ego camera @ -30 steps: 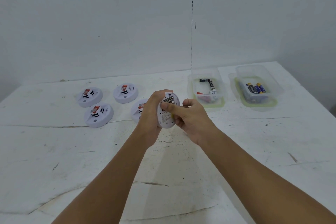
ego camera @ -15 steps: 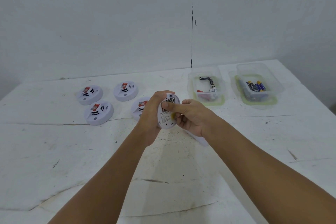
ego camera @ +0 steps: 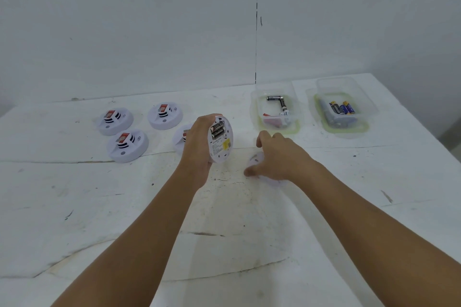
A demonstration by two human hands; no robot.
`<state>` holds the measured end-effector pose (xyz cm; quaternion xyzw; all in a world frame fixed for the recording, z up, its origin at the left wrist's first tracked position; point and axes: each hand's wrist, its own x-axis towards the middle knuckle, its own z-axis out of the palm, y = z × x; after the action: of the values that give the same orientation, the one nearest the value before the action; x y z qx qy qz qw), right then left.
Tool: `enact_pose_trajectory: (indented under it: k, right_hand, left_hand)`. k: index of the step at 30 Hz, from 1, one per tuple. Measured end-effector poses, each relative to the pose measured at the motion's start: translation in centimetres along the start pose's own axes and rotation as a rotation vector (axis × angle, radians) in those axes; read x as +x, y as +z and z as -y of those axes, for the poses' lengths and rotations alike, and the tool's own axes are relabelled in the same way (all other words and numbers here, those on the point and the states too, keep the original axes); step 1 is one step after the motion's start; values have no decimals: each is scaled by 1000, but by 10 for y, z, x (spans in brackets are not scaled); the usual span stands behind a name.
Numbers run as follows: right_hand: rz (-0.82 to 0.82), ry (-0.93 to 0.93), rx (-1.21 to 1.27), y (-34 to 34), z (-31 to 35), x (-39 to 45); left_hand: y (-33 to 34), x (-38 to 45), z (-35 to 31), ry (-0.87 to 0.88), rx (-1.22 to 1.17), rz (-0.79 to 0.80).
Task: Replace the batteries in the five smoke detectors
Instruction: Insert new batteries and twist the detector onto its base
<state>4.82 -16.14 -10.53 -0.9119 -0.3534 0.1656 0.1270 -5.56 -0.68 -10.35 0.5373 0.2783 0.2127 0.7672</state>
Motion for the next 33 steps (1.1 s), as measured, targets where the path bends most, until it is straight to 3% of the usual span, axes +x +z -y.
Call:
enact_pose_trajectory:
  k: [7,14,17,21,24,33]
  right_hand:
    - [64,28,-5,-9,-6,-11]
    - [-39,40,28,1,-10,-17]
    - [-166,15,152,2,-13,-20]
    - [-379,-120,567,-1,-3,-26]
    - [-409,-231,792,0,13,-34]
    - [-475,-336,763,19,26,-30]
  left_hand:
    - [1,1,8,-20,-6,22]
    - [-2,-1,15,-102,-122,16]
    - [-3,-3,15,-142,-260,37]
    - [-1,-2,13,-160,-363,45]
    - [3,-5,14,-185,-372,83]
    - [8,-6,18,-231,-351,162]
